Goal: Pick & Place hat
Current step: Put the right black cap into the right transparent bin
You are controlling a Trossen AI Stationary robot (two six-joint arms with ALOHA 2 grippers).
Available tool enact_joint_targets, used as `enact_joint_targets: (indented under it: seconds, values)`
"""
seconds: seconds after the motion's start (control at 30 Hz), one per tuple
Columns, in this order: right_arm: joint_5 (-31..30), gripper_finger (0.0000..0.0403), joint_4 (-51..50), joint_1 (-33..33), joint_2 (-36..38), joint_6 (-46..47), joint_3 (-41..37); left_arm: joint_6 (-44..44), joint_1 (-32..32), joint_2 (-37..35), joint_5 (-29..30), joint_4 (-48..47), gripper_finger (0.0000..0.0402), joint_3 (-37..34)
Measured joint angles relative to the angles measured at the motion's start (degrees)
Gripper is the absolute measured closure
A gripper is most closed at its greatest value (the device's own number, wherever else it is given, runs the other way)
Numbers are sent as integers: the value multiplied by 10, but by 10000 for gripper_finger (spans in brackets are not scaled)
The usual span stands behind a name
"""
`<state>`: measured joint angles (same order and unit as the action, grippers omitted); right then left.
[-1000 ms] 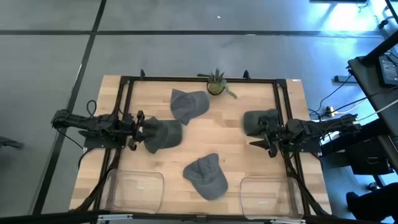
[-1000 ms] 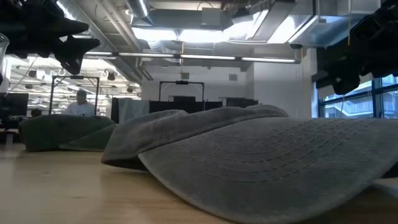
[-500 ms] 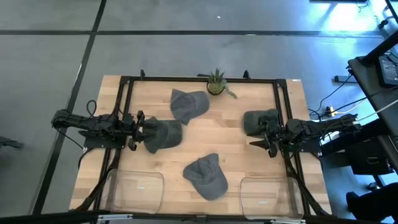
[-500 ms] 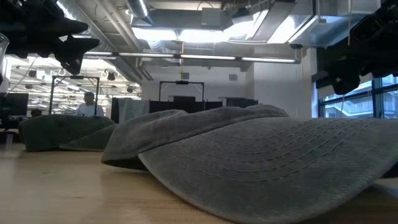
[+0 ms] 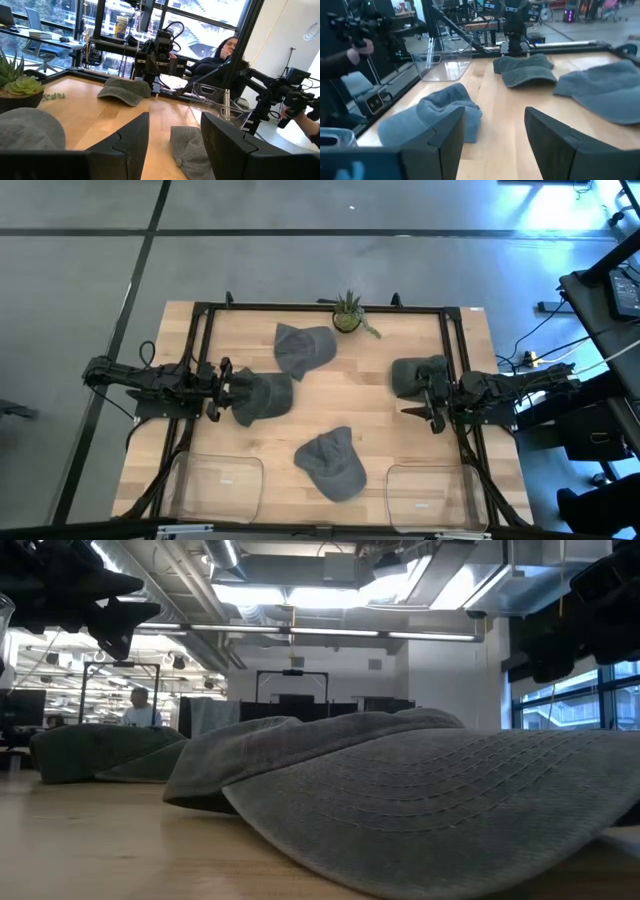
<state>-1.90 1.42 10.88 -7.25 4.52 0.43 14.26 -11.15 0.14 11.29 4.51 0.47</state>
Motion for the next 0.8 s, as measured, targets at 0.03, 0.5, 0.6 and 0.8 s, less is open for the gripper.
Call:
enact_joint_targets:
  seconds: [0.03,0.5,0.6,0.8]
  values:
    - [0,198,0,0,0,-10,0,0,0,0,0,0,229,0]
    - [0,198,4,0,0,-36,0,0,0,0,0,0,230,0]
    - [-14,198,5,0,0,-17,0,0,0,0,2,0,230,0]
    - [-111,185,15,0,0,12,0,0,0,0,47,0,221,0]
